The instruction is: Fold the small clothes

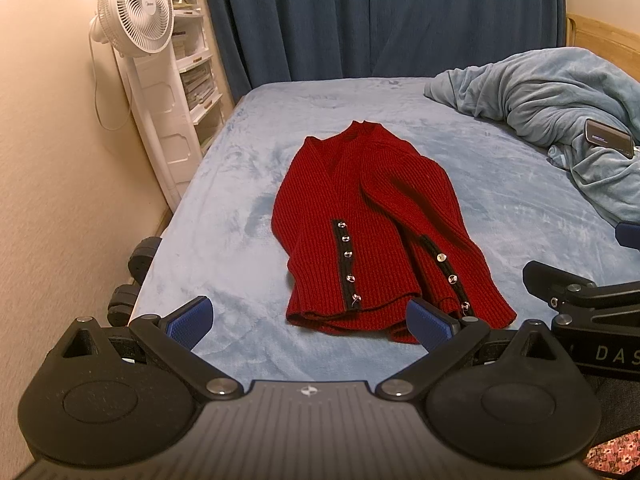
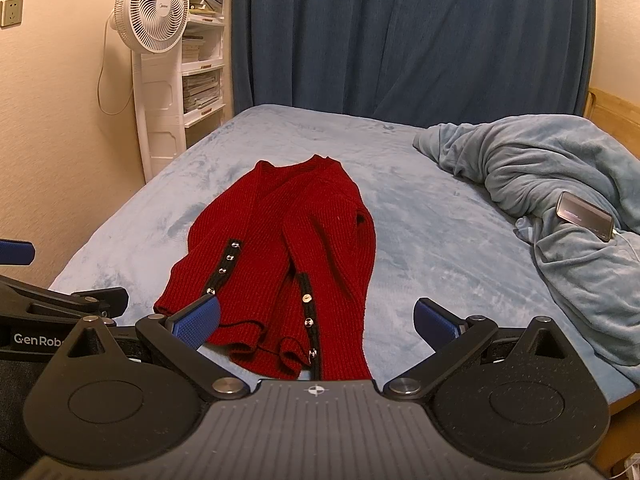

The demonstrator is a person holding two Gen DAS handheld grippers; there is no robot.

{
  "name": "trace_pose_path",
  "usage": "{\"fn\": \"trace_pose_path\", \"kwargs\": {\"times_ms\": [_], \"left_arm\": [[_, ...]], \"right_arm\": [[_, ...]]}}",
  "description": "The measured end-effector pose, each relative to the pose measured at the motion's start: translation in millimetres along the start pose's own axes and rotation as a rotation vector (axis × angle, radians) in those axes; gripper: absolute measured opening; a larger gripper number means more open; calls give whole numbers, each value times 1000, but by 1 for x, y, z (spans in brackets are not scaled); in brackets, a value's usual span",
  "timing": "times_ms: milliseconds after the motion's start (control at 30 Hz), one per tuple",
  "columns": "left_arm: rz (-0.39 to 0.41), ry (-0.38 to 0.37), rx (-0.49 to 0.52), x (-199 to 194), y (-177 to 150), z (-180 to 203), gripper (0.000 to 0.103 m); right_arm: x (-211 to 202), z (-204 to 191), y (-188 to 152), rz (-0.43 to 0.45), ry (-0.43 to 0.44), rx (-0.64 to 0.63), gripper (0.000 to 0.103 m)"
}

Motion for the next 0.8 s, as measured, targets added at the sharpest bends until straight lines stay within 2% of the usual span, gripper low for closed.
{"fn": "trace_pose_path", "kwargs": {"times_ms": [800], "left_arm": [[4,1,5,-1,1,0,103]], "right_arm": [[0,3,5,2,0,-6,102]]}}
Point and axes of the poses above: each gripper's, at about its wrist camera, not at the fingertips, and x roughly the way its jaws point, z to its right, y to its top, the point moved 9 cm from there along x, roughly the way its jaws point, and after that the axes turned 15 degrees about z, right-handed, at the moved point
